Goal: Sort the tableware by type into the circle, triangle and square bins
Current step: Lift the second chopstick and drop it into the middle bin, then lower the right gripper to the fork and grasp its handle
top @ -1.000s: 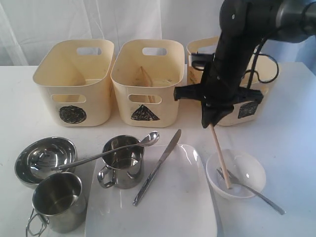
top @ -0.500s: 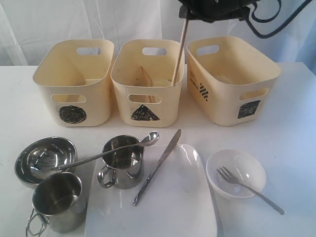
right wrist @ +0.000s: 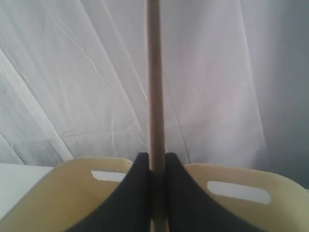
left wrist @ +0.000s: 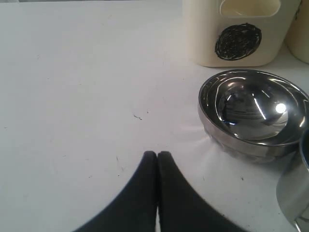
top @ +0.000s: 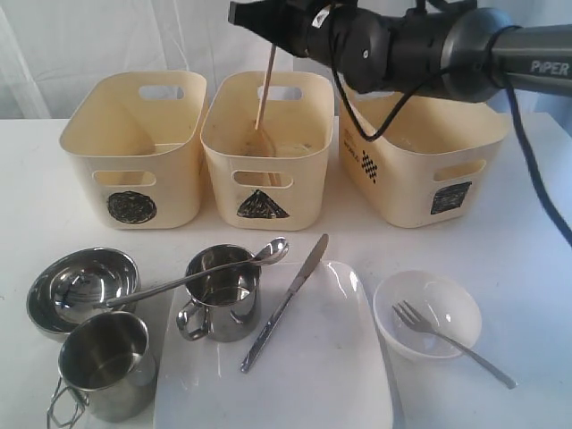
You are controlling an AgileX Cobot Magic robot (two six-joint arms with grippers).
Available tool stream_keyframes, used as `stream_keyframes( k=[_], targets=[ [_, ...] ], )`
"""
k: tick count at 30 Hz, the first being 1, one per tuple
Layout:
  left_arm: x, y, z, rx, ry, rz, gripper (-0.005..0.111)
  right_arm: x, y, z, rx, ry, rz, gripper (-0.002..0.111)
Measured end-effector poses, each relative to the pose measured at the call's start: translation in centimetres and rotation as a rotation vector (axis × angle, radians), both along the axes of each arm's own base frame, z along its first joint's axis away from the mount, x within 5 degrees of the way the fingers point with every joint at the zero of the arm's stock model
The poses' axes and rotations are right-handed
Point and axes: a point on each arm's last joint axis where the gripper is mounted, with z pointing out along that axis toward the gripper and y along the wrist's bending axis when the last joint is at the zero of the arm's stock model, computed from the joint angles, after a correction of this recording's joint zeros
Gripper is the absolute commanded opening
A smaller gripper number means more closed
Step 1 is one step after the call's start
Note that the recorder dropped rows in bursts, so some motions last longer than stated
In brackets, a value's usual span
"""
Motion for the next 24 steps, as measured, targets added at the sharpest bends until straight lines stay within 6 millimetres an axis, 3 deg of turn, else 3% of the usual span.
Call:
stream_keyframes(
  k=[2, 3, 4, 5, 7, 8, 11, 14, 19, 21, 24],
  targets=[
    [0.0, 0.0, 0.0, 0.000, 0.000, 0.000, 0.000, 0.3, 0.2, -0.9, -0.040, 0.002, 0.005, 0.013],
    [0.0, 0.0, 0.0, 0.000, 0.000, 0.000, 0.000, 0.3, 0.2, -1.0, -0.052, 0.004, 0.008, 0.026],
    [0.0, 0.0, 0.0, 0.000, 0.000, 0.000, 0.000, 0.3, 0.2, -1.1, -0.089, -0.009, 0.014, 0.032],
    [0.0, 0.0, 0.0, 0.000, 0.000, 0.000, 0.000, 0.3, 0.2, -1.1, -0.101, -0.013, 0.017, 0.046],
    [0.0, 0.0, 0.0, 0.000, 0.000, 0.000, 0.000, 0.2, 0.2, -1.2, -0.120, -0.009, 0.023, 0.060],
    [0.0, 0.0, 0.0, 0.000, 0.000, 0.000, 0.000, 0.2, 0.2, -1.2, -0.127, -0.004, 0.026, 0.061],
    [0.0, 0.0, 0.0, 0.000, 0.000, 0.000, 0.000, 0.0, 0.1, -0.9, -0.138, 0.008, 0.033, 0.060],
    [0.0, 0.0, 0.0, 0.000, 0.000, 0.000, 0.000, -1.6, -0.3, 0.9, -0.195, 0.084, 0.082, 0.050],
    [0.0, 0.0, 0.0, 0.000, 0.000, 0.000, 0.000, -7.1, -2.8, 5.8, -0.505, 0.230, 0.226, 0.032],
    [0.0, 0.0, 0.0, 0.000, 0.000, 0.000, 0.000, -9.5, -4.1, 6.5, -0.596, 0.368, 0.275, 0.027],
    [0.0, 0.0, 0.0, 0.000, 0.000, 0.000, 0.000, -12.7, -5.8, 5.7, -0.742, 0.674, 0.362, 0.027]
  ],
)
